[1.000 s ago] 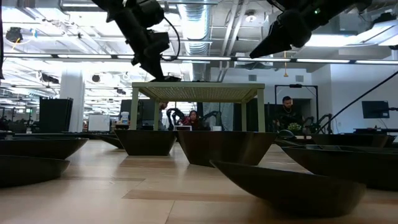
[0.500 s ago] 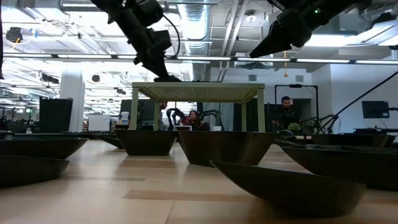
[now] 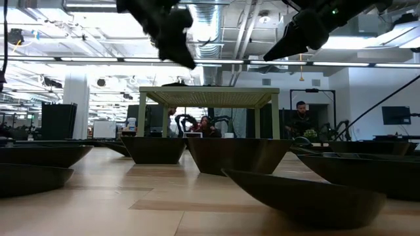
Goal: Pick & Place Mini shaped plates
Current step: Stack the leaf-shaped plate on top of the other leaf-shaped plate on the shelf
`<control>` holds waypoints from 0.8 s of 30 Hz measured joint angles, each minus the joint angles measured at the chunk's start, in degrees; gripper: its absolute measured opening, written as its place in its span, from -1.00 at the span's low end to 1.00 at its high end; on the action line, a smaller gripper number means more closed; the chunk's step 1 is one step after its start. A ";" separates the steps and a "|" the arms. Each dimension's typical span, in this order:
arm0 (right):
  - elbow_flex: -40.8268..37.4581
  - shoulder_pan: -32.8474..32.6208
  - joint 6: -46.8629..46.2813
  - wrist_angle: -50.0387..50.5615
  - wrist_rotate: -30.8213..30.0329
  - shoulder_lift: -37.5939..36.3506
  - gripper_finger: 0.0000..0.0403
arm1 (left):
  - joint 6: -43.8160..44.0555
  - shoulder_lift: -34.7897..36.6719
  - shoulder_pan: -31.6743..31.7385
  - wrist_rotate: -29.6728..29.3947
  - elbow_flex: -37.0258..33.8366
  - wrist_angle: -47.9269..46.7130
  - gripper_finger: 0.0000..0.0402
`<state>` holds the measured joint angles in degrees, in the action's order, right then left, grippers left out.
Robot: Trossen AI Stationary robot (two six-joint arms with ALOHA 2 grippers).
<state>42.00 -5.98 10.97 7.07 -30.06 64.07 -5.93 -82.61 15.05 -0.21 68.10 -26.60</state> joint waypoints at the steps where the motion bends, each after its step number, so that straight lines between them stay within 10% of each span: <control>1: 0.00 0.00 0.04 0.00 0.00 0.00 -0.06 | 0.00 0.00 -2.89 0.12 0.00 0.03 -0.50; 12: 0.00 0.00 0.01 0.02 0.02 0.00 -0.06 | 13.73 0.09 -28.34 -1.49 -6.68 0.43 -0.41; 24: 0.00 0.00 0.02 0.02 0.07 0.00 -0.06 | 50.02 0.09 -35.45 0.89 -23.28 0.21 -0.26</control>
<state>42.00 -5.98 10.99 7.09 -30.00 64.07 44.09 -82.52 -20.40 0.68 44.82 -26.39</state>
